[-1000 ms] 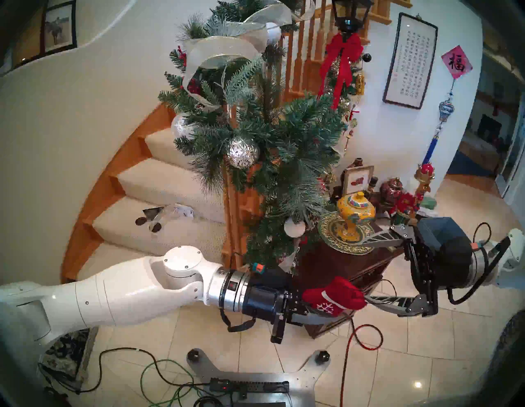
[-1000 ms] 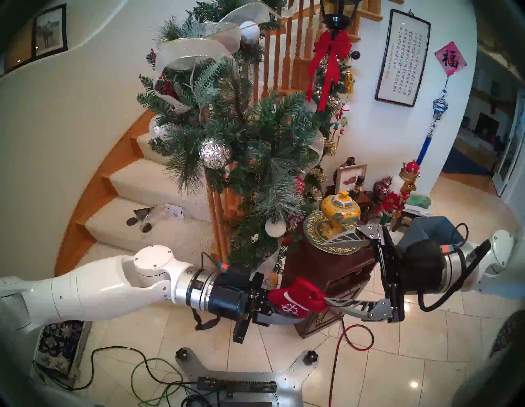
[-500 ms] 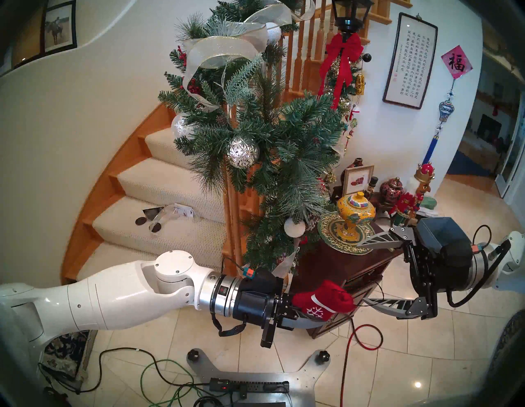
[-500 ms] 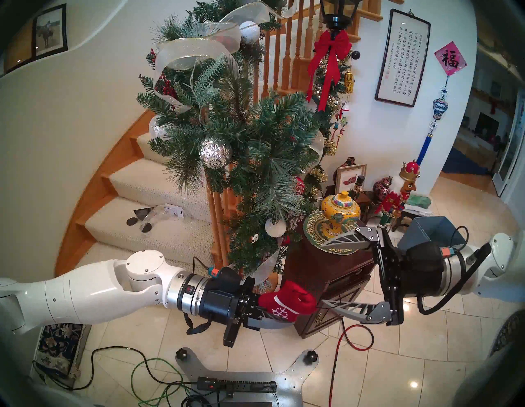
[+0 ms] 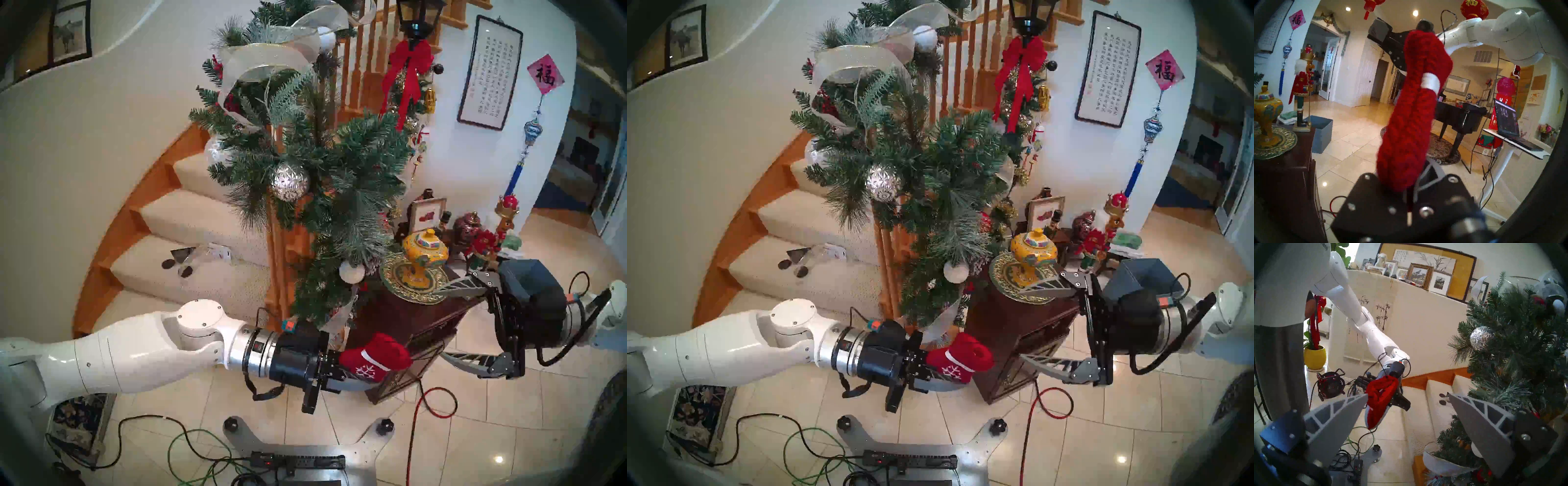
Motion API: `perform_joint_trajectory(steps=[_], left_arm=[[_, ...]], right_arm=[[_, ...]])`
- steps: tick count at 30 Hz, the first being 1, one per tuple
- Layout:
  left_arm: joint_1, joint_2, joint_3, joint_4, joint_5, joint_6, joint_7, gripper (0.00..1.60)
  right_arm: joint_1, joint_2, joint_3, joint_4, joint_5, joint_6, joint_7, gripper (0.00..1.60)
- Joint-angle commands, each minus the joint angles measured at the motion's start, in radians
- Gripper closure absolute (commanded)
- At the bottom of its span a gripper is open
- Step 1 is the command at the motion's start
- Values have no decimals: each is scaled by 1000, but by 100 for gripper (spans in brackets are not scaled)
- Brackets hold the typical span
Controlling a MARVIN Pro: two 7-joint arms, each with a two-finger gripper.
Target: Hang the ornament onto the Christmas-tree-style decoration
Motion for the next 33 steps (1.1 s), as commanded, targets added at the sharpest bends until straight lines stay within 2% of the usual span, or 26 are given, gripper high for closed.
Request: perform_joint_trajectory(steps=[1,2,3,4,7,8,12,14,19,20,26,29,30,33], left_arm=[[1,4,-8,7,-14,-14,-10,160],[2,5,-8,9,-15,-15,-11,160],[2,5,-8,11,-15,-17,-12,160],[3,6,-8,13,-16,-18,-11,160],[6,6,-9,16,-21,-23,-11,160],[7,5,-11,18,-26,-26,-10,160],[11,5,-19,19,-46,-33,-2,160],[13,5,-24,19,-58,-38,4,160],[21,14,-44,22,-94,-55,18,160],[22,17,-49,23,-104,-58,17,160],[30,47,-73,28,-150,-76,16,160],[33,53,-77,29,-158,-79,15,160],[33,55,-78,31,-160,-80,15,160],[36,59,-81,33,-167,-83,14,160]], right_arm=[[26,-7,2,-5,-1,0,107,0],[24,-9,2,-7,-8,0,95,0],[30,-6,0,-2,10,0,124,0],[25,-12,1,-9,-12,0,88,0],[32,-10,-4,-4,5,0,116,0],[29,-13,-5,-8,-9,0,94,0],[35,-11,-21,0,14,0,114,0],[36,-14,-30,3,8,0,95,0],[45,-5,-63,36,58,0,117,0],[43,-9,-68,38,54,0,96,0],[45,-7,-118,93,99,0,107,0],[48,-2,-137,114,114,0,118,0],[43,-3,-146,119,106,0,90,0],[46,7,-178,153,129,0,107,0]])
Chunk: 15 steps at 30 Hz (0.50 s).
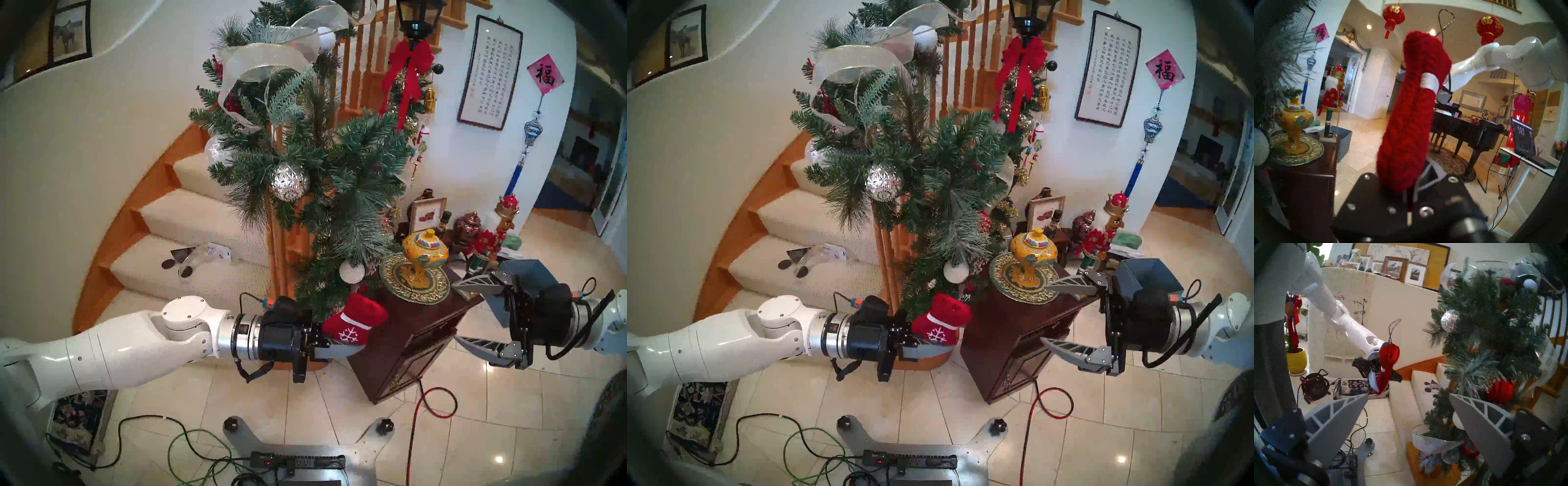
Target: Hang the ornament onto the Christmas-tree-style decoration
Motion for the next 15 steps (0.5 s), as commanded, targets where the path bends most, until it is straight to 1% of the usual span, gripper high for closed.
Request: perform_joint_trajectory(steps=[1,4,6,7,8,9,11,12,15], left_arm=[[2,18,-20,5,-37,-16,-12,160],[4,19,-22,6,-41,-18,-14,160],[4,18,-23,5,-43,-17,-13,160],[4,17,-23,4,-43,-17,-13,160],[4,16,-23,3,-44,-17,-12,160],[4,14,-23,3,-44,-17,-12,160],[4,12,-23,3,-44,-17,-11,160],[4,10,-22,2,-43,-16,-10,160],[4,8,-22,0,-43,-15,-9,160]], right_arm=[[4,18,-56,67,44,0,103,0],[1,37,-88,107,61,0,114,0],[-4,47,-107,128,62,0,102,0],[-4,56,-118,145,77,0,124,0],[-6,62,-120,156,78,0,121,0],[-12,63,-120,158,58,0,87,0],[-9,76,-120,186,82,0,120,0],[-13,77,-120,190,71,0,93,0],[-27,80,-120,214,97,0,113,0]])
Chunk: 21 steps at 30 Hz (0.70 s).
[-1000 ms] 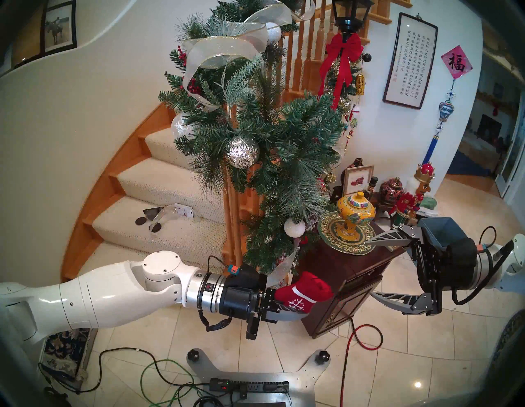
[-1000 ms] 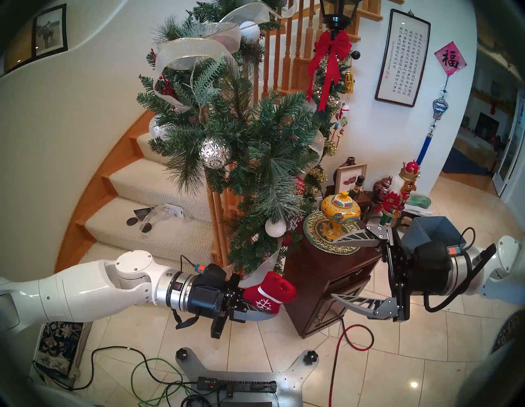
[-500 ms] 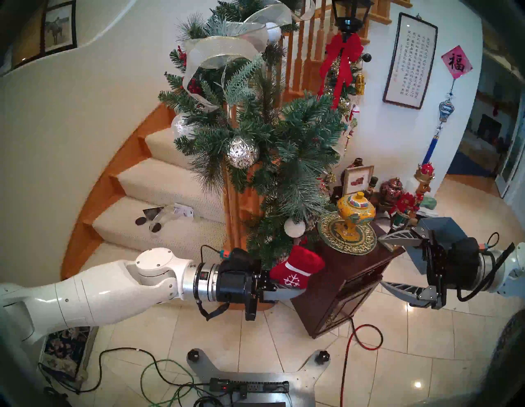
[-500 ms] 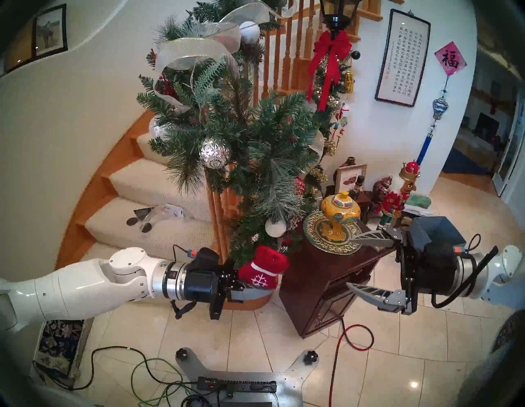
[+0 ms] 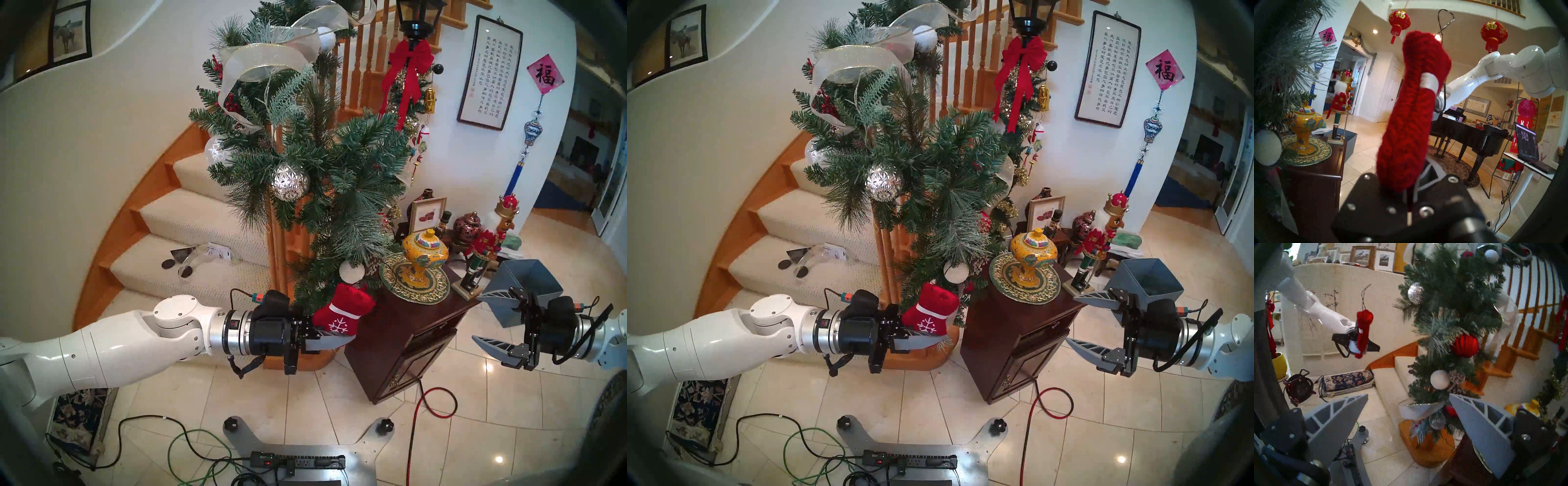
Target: Hang the ornament onto the Christmas-tree-style decoration
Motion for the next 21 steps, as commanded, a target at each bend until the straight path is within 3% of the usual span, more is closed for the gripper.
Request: perform_joint_trajectory(steps=[1,21], left_arm=[[-6,-12,-7,-8,-10,-2,2,160],[-3,-11,-7,-35,-4,-3,20,160]], right_arm=[[-28,24,3,51,31,0,107,0],[-117,25,3,106,89,0,99,0]])
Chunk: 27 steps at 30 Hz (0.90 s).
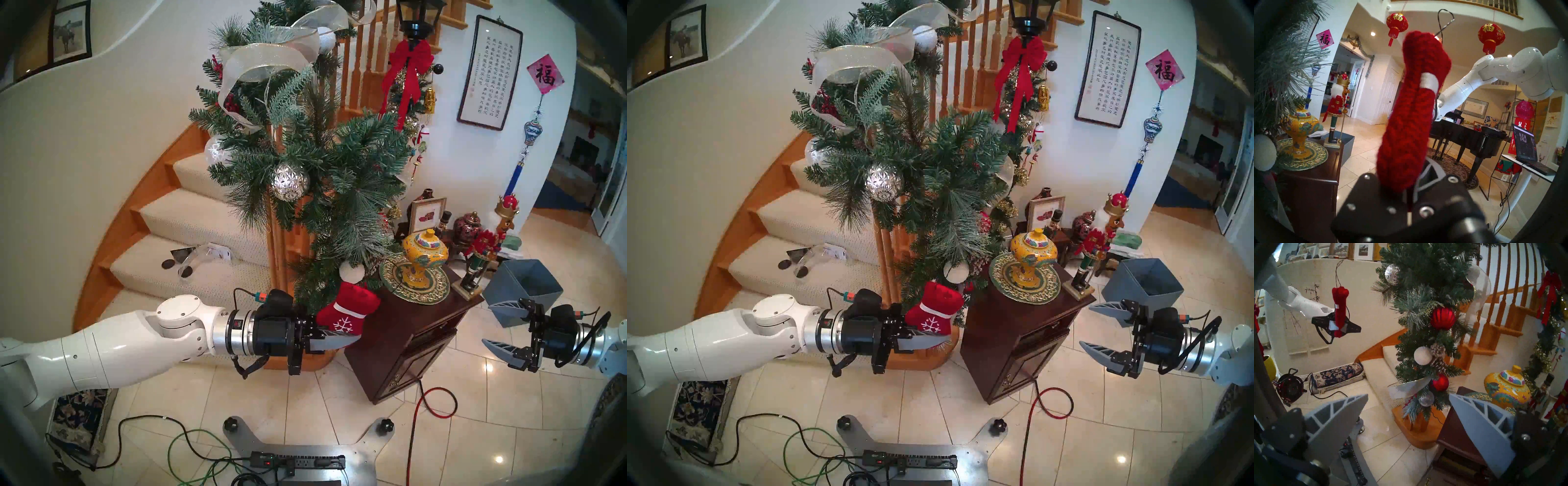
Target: Hang the ornament onto the Christmas-tree-style decoration
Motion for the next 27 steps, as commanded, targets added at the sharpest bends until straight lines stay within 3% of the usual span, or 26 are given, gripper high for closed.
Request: perform_joint_trajectory(steps=[1,27], left_arm=[[-3,0,-6,-18,-3,-2,13,160],[0,0,3,-70,10,5,88,160]], right_arm=[[-19,-10,3,3,21,0,99,0],[-50,-35,3,17,20,0,114,0]])
